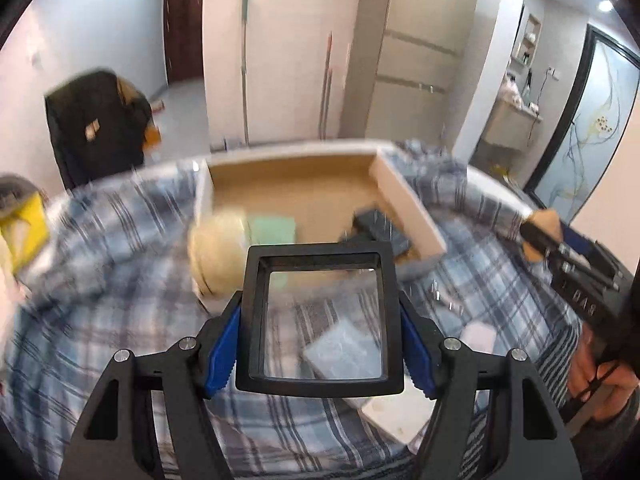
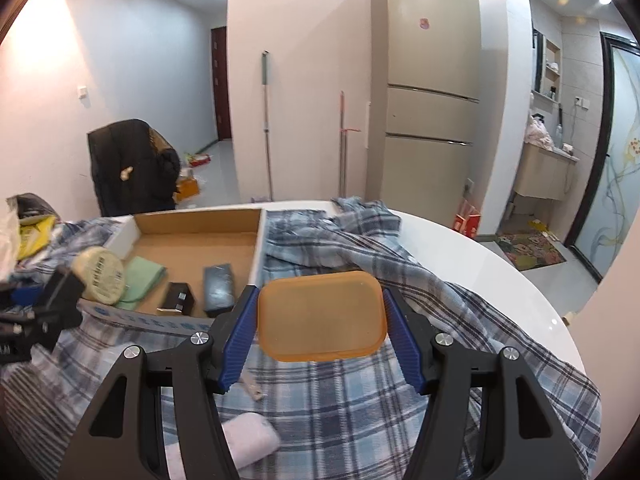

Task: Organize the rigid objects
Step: 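Lower the black frame into the cardboard box with the left gripper while the right holds the soap box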

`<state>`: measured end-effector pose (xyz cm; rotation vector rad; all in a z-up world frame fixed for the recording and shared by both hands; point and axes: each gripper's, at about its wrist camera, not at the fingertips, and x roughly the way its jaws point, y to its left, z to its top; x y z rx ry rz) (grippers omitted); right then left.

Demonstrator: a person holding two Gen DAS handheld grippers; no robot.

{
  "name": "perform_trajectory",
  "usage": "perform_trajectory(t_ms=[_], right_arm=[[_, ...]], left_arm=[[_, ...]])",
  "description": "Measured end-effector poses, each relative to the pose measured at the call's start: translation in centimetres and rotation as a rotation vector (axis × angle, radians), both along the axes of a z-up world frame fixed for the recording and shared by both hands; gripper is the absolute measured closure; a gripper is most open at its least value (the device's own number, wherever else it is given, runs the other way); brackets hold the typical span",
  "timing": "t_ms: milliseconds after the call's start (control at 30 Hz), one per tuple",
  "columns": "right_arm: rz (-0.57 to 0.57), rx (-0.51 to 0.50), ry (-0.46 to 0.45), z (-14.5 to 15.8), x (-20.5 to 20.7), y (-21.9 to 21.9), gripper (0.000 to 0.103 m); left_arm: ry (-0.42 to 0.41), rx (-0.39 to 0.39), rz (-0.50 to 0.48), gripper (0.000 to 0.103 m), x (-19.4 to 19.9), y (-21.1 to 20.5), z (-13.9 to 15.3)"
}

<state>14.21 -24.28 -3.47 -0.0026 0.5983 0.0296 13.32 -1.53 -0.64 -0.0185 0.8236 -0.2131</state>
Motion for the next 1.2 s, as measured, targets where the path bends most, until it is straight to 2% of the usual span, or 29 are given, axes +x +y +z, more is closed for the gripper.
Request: perform_trajectory(t_ms=[167, 267, 400, 500, 567, 633, 733, 800, 867, 1000, 1200], right_arm=[[0.021, -0.023, -0.017, 2.2, 0.6, 1.7, 0.042], [0.026, 0.000, -0.021, 4.1, 2.0, 2.4, 0.042], [0.022, 0.044, -0.043, 6.1, 4.4, 3.0, 0.042], [0.035, 0.039, -0.060, 6.5, 5.9, 4.0, 0.042], [0.047, 0.062, -0.041, 6.1, 7.2, 4.5, 0.042], [0.055, 0.087, -0.023, 5.2, 8.3, 5.1, 0.042], [0.072, 0.095, -0.001, 3.5, 9.5, 6.2, 0.042], [0.075, 0.078, -0.013, 2.4, 9.7, 6.7, 0.042], [0.087, 0.051, -0.018, 1.4, 9.9, 7.2, 0.042], [0.116, 0.019, -0.017, 0.0, 10.0, 7.6, 0.042], [0.159, 0.049, 0.035, -1.8, 10.7, 7.5, 0.042]], left_arm=[[-0.177, -0.035, 0.025, 0.031, 1.0, -0.1, 4.7], [-0.261, -0.039, 0.055, 0.031, 2.4, -0.6, 6.8], [-0.336, -0.023, 0.115, 0.031, 3.9, -0.7, 7.6], [-0.385, 0.025, 0.165, 0.031, 5.0, -0.7, 7.0], [-0.391, 0.041, 0.221, 0.031, 5.6, -0.5, 6.5], [-0.386, 0.004, 0.213, 0.031, 6.1, -0.1, 5.8], [-0.379, 0.051, 0.221, 0.031, 7.3, -0.3, 4.0], [-0.369, 0.033, 0.243, 0.031, 7.8, 0.3, 2.8], [-0.337, 0.015, 0.246, 0.031, 8.4, 0.8, 1.6], [-0.291, 0.061, 0.245, 0.031, 9.6, 0.8, -0.4], [-0.155, 0.038, 0.208, 0.031, 11.2, 1.0, -2.4]])
